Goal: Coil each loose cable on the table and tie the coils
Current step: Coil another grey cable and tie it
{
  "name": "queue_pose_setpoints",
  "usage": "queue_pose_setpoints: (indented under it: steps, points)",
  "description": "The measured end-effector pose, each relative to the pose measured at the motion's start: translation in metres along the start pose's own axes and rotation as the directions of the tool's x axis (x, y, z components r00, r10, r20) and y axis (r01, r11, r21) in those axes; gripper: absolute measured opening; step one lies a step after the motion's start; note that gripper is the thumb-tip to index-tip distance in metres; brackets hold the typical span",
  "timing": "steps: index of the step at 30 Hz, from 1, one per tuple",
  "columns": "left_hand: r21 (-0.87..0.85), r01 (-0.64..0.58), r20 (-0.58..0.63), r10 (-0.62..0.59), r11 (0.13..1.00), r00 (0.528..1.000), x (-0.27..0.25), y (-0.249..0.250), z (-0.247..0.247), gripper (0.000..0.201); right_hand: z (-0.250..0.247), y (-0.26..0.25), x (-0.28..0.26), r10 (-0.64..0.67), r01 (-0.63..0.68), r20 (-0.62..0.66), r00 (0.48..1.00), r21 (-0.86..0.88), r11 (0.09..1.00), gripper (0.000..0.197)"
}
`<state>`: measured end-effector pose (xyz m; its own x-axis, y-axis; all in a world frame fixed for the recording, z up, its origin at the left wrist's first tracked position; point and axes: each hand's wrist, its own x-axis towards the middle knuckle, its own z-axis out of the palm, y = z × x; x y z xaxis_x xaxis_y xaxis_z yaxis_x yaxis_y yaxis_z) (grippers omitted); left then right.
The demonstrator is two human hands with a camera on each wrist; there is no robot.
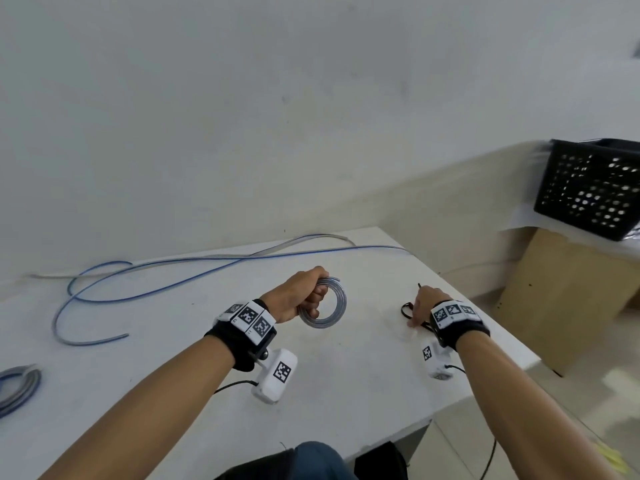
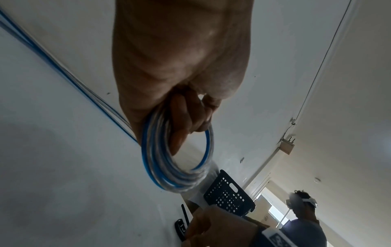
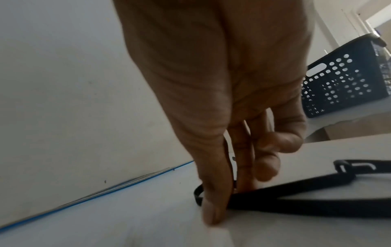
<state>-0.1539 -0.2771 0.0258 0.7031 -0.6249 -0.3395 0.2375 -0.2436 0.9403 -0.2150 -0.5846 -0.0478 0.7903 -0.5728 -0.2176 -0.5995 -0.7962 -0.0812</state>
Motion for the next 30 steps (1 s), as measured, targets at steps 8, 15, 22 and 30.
queue_pose_setpoints:
  steps: [8,15,22,30]
  points:
    - [-0.076,-0.038,0.023,0.040,0.996,0.999,-0.009,0.006,-0.020,0.047,-0.023,-0.032,0.004,-0.027,0.034,-0.089,0.996,0.079,0.996,0.039]
    - [-0.084,-0.060,-0.037,0.057,0.995,0.998,-0.008,0.004,-0.028,0.046,-0.039,-0.044,-0.001,-0.087,0.102,-0.153,0.984,0.095,0.990,0.007]
    - [-0.102,-0.104,-0.145,0.088,0.989,0.986,-0.003,0.001,-0.033,0.047,-0.061,-0.067,-0.015,-0.117,0.228,-0.341,0.933,0.309,0.923,0.017]
    - [-0.162,-0.164,-0.245,0.121,0.973,0.962,-0.006,-0.002,-0.059,0.041,-0.094,-0.142,-0.047,-0.269,0.517,-0.445,0.854,0.778,0.355,0.007]
